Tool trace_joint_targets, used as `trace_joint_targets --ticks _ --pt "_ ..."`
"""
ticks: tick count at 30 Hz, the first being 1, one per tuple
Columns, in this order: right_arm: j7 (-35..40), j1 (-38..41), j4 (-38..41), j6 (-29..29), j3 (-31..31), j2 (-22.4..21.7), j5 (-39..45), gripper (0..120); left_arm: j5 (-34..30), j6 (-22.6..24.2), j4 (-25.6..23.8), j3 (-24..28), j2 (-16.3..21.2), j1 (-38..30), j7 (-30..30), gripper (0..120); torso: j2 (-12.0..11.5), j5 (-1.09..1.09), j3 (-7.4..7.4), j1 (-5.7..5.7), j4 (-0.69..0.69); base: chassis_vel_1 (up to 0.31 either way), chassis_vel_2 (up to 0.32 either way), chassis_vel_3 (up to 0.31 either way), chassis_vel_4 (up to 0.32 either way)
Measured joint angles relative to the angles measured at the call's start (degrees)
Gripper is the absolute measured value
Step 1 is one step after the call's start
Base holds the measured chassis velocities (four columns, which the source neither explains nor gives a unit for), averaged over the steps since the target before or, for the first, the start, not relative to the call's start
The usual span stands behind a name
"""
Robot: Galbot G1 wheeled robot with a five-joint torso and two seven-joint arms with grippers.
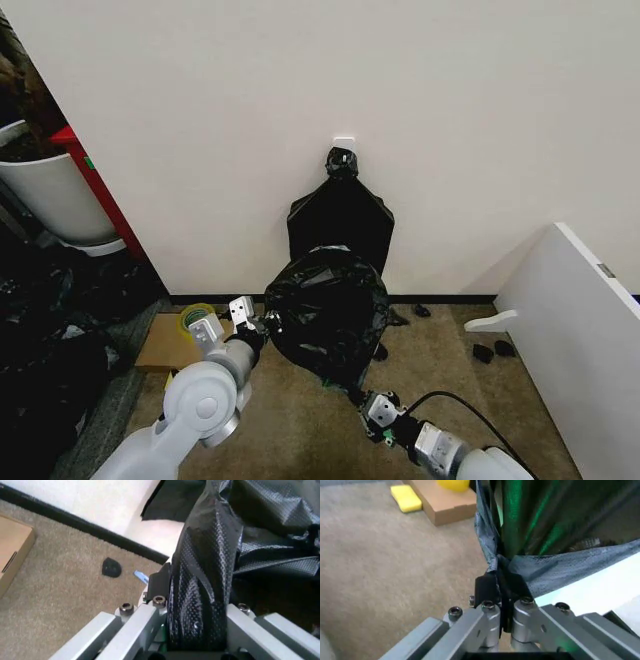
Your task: Place the garbage bag over the trash bin.
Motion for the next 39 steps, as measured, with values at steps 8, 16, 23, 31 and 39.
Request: trace_joint_targets --ticks 8,16,23,31,39 --pt "0.5 -0.1 -1.0 0.3 0.5 0.4 -0.4 0 -1.1 1.0 -0.4 -0.1 0.0 0.7 -1.1 1 0.0 0.0 0.0 0.0 0.0 0.0 0.0 0.0 0.0" --pt "-0.9 -5.1 1.7 4.9 2.7 0.0 -0.2 18 -1.5 -0.1 0.3 -0.2 -0.4 0.7 -1.1 1 0.0 -0.01 0.0 0.0 0.0 0.0 0.0 0.0 0.0" --pt "-1.3 -9.0 2.2 10.5 5.0 0.1 -0.7 41 -1.8 -0.6 1.0 -0.2 -0.2 0.0 -1.0 1 0.0 0.0 0.0 0.0 0.0 0.0 0.0 0.0 0.0" --pt "-8.8 -11.2 2.8 19.4 7.8 -0.9 0.9 72 -1.2 -1.1 3.4 -0.2 -0.3 -1.3 -1.1 1 0.0 0.0 0.0 0.0 0.0 0.0 0.0 0.0 0.0" --pt "-6.1 -10.7 4.7 20.0 9.9 -0.7 10.6 98 10.9 -3.0 4.4 -0.4 1.7 2.0 9.2 1 0.0 0.01 0.0 0.0 0.01 0.0 0.0 0.0 0.0"
